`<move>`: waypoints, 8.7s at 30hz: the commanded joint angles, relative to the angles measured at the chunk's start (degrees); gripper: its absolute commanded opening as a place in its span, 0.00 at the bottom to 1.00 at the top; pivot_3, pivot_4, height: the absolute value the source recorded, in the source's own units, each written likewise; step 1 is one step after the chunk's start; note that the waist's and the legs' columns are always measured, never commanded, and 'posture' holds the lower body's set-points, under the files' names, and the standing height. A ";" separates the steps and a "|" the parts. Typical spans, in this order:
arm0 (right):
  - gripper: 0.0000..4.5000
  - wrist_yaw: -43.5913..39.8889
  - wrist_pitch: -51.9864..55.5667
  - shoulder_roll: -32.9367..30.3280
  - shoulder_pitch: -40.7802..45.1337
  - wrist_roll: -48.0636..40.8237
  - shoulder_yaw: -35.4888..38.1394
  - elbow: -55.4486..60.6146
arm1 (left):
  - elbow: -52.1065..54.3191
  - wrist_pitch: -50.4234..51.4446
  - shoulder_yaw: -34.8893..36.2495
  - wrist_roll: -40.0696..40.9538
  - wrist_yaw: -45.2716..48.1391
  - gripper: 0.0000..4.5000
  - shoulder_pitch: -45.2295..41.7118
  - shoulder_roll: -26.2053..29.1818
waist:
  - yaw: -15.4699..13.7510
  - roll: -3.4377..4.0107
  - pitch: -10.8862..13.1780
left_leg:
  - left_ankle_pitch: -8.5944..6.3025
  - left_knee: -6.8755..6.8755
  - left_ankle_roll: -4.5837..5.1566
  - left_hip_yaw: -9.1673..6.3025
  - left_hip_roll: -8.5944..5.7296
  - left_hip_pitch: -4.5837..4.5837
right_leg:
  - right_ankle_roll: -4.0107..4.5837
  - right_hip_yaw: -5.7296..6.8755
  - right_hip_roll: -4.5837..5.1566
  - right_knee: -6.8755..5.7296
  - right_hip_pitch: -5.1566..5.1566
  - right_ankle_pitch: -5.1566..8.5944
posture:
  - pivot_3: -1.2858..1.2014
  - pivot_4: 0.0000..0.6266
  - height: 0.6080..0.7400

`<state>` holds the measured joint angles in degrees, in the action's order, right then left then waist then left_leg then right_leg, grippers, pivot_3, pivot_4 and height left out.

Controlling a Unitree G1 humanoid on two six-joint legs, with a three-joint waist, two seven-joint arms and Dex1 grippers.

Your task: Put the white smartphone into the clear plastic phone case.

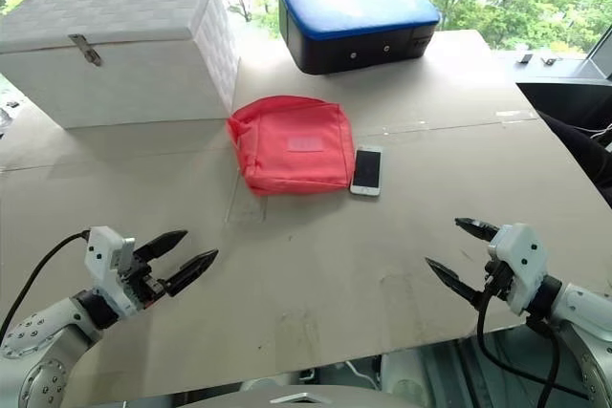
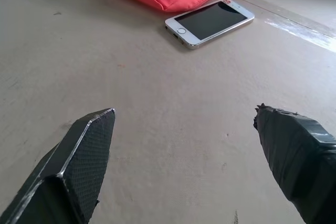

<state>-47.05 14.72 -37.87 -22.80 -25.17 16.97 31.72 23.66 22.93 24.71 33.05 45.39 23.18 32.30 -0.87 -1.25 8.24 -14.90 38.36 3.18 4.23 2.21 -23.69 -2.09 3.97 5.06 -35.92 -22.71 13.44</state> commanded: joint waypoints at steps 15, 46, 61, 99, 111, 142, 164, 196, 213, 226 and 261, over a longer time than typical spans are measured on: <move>1.00 6.65 3.25 2.76 -0.71 -2.27 -2.84 16.10 | -23.01 -14.26 -35.76 -32.88 8.30 0.97 -49.91 9.45 | -0.98 0.14 -0.04 | 0.16 0.05 -0.21 0.09 -0.11 -0.11 | -0.29 -0.15 -0.31 0.01 0.09 -0.15 | 0.52 0.24 0.96; 1.00 2.64 6.16 3.08 22.21 -4.25 -16.29 3.04 | -46.16 -36.34 14.29 -25.44 6.76 0.01 -13.57 25.60 | 0.01 -0.01 0.23 | -0.05 0.02 -0.02 -0.03 -0.06 0.05 | -0.06 -0.31 -0.10 -0.06 -0.12 -0.01 | 0.52 0.24 0.96; 1.00 3.14 4.84 1.68 15.54 -4.10 -13.27 6.93 | -7.51 8.76 -3.60 6.32 18.34 0.91 -17.67 24.89 | 0.07 -0.16 0.15 | 0.04 0.11 -0.19 -0.23 -0.07 0.05 | -0.27 -0.12 0.03 -0.22 0.00 -0.13 | 0.52 0.24 0.96; 1.00 4.79 7.28 -1.92 9.24 -8.92 -7.25 14.92 | -32.02 -13.79 -32.04 -19.77 30.85 0.91 -47.35 23.37 | 0.04 -0.17 0.04 | -0.04 0.15 -0.11 0.29 -0.08 0.17 | -0.33 -0.56 -0.27 -0.35 -0.06 -0.13 | 0.52 0.24 0.96; 1.00 7.79 5.08 -0.05 2.29 -4.39 -7.32 18.17 | -34.72 -0.02 -37.49 -21.42 36.50 0.00 -49.95 19.70 | 0.06 -0.24 -0.04 | -0.06 0.19 -0.07 0.29 -0.03 0.15 | -0.38 -0.72 -0.38 -0.37 -0.08 -0.09 | 0.52 0.24 0.96; 1.00 8.33 6.08 0.19 1.16 -6.40 -7.14 19.90 | -73.63 -32.44 -43.76 -32.19 38.87 0.92 -78.13 3.37 | -1.60 -0.50 0.10 | -0.42 0.94 0.40 0.02 -0.50 -0.19 | -0.51 -1.44 -0.44 -0.69 -0.23 0.00 | 0.52 0.24 0.96; 1.00 10.27 5.68 2.17 0.95 -1.44 -10.91 17.40 | -14.30 18.20 -40.37 -18.24 29.84 0.01 -52.79 11.18 | 0.65 -0.50 0.18 | -0.49 0.95 0.53 -0.10 -0.49 -0.11 | -0.71 -1.63 -0.33 -0.85 -0.21 0.11 | 0.52 0.24 0.96; 1.00 30.94 40.93 15.43 46.17 5.49 -22.65 -8.80 | -9.43 -6.42 -11.71 -1.48 21.37 0.98 -26.81 4.86 | 0.85 -0.31 0.26 | -0.34 0.84 0.27 -0.09 -0.66 -0.04 | -0.62 -1.54 -0.10 -0.83 -0.23 0.11 | 0.52 0.24 0.96; 1.00 48.60 50.44 38.06 56.39 14.90 -22.44 -30.60 | -8.13 -0.90 -0.80 8.83 25.56 0.98 -21.30 14.07 | 1.95 -0.04 0.31 | -0.31 0.72 0.20 -0.14 -0.83 0.00 | -0.76 -1.46 -0.11 -0.90 -0.29 0.04 | 0.52 0.24 0.96; 1.00 56.66 52.03 41.58 58.44 21.26 -18.08 -33.60 | -5.49 0.77 -2.56 8.95 23.86 0.98 -21.69 15.87 | 1.82 -0.06 0.25 | -0.27 0.64 0.10 -0.15 -0.82 0.03 | -0.75 -1.46 -0.09 -0.90 -0.30 0.05 | 0.52 0.24 0.96; 0.62 6.15 24.89 16.06 66.03 15.68 -39.70 -26.17 | -5.11 2.68 -2.63 9.52 18.95 1.00 -20.23 13.51 | 3.44 -0.03 0.38 | -0.08 -0.39 -0.13 -0.07 -0.80 -0.14 | -0.69 -1.86 -0.31 -0.54 -0.89 0.07 | 0.52 0.24 0.96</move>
<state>-37.82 43.13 -21.26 41.60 -10.50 -20.94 4.12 18.96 27.05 20.34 42.82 63.43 2.26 45.46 2.56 -1.28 8.62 -14.99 37.87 3.05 4.15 1.42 -23.84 -2.76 2.12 4.73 -36.37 -23.61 13.53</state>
